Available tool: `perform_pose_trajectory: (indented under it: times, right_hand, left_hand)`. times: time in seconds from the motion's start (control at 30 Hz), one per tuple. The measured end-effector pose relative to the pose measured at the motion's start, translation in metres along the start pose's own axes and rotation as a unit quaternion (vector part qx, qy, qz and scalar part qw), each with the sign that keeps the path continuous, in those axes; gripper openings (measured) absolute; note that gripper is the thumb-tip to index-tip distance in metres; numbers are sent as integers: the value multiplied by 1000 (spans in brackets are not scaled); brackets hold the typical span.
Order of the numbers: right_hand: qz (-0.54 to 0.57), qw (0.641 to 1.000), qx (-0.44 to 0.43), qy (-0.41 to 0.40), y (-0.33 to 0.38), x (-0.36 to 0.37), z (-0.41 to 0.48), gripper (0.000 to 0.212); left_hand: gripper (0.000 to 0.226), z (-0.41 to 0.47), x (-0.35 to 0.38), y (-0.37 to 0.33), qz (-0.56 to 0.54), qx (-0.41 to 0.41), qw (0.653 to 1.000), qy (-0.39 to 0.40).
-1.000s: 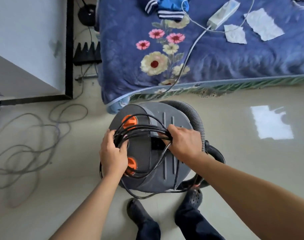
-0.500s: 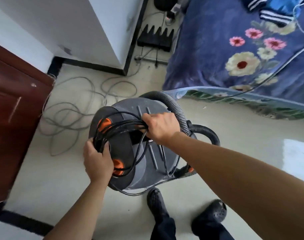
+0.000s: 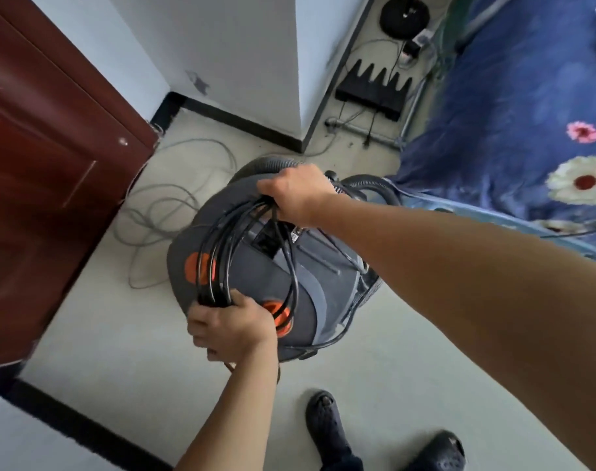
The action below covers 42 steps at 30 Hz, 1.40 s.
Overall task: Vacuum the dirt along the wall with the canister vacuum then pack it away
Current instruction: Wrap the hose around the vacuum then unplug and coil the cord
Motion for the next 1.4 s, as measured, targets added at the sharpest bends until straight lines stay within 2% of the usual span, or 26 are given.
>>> perform_pose_trajectory:
  times: [0.1, 0.17, 0.23, 0.3, 0.33, 0.37, 0.43, 0.5, 0.57, 0.63, 0.7, 0.8, 1.03, 1.2, 1.3, 1.4]
  right_hand:
    - [37, 997, 56, -43, -14, -9, 0, 31]
    - [43, 989, 99, -106, -28, -20, -19, 26]
    - [57, 975, 143, -162, -43, -29, -48, 22]
    - [93, 956, 204, -187, -56, -34, -83, 18]
    - [115, 947, 243, -174, -61, -34, -98, 16]
    - [140, 940, 283, -125, -64, -29, -108, 15]
    - [206, 916, 345, 14, -60, -8, -116, 16]
    - [276, 880, 377, 86, -50, 7, -115, 19]
    - [323, 846, 411, 99, -38, 13, -108, 23]
    - [325, 828, 446, 101, -28, 17, -100, 24]
    - [309, 819, 473, 99, -24, 21, -90, 21]
    - [296, 819, 484, 83, -28, 22, -72, 25]
    - [207, 839, 504, 17, -41, 23, -39, 44]
    - [196, 870, 450, 50, -82, 2, 15, 48]
    - [193, 871, 450, 41, -102, -9, 39, 47]
    - [178, 858, 480, 48, -126, -11, 45, 50]
  left_hand:
    - [50, -7, 15, -19, 14, -4, 1000, 26]
    - [47, -9, 17, -35, 22, 46, 997, 52]
    - [38, -4, 9, -60, 31, 172, 982, 73]
    - [30, 3, -3, -98, 45, 338, 937, 82]
    - [28, 8, -5, -118, 61, 412, 904, 95]
    - [27, 13, -2, -139, 90, 472, 869, 119]
    - [30, 26, 18, -170, 154, 526, 814, 193]
    - [38, 41, 46, -185, 195, 495, 800, 278]
    - [49, 56, 65, -181, 224, 420, 811, 339]
    - [55, 67, 73, -175, 261, 384, 810, 357]
    - [66, 73, 74, -174, 284, 389, 802, 353]
    - [74, 74, 78, -176, 258, 398, 803, 361]
    - [55, 92, 84, -174, 106, 379, 845, 362]
    - [59, 105, 97, -190, 61, 374, 860, 343]
    - [57, 109, 112, -205, 21, 361, 875, 322]
    - [60, 108, 138, -225, 7, 392, 862, 321]
Point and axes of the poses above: each hand's wrist, its own z-axis towards the middle knuckle, its own x-axis out of the palm, y = z × x, the point moved 7 cm from there along z, towards the middle knuckle, and after that the axes turned 9 degrees about -z, right-handed, at the moved point
